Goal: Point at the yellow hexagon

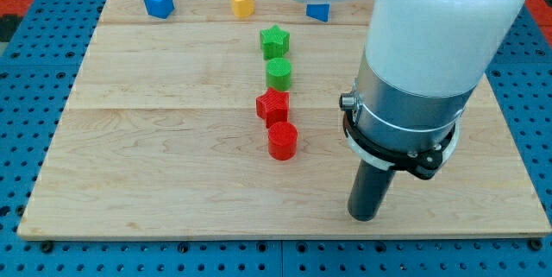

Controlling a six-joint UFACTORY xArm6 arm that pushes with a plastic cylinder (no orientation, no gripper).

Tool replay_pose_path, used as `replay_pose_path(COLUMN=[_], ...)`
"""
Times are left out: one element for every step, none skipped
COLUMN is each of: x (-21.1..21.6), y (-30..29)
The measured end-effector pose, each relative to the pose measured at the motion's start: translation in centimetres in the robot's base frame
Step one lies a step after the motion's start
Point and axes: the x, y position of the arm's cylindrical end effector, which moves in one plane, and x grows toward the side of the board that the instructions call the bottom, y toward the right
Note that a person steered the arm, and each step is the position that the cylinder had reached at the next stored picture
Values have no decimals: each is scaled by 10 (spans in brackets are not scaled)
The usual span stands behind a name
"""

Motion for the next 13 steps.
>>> replay_pose_path(x=[0, 0, 3, 1, -10, -22, -36, -51, -58, -46, -46, -46, -80], y=[0, 0, -39, -86, -125, -177, -203, -228, -211, -152, -46, 30, 70])
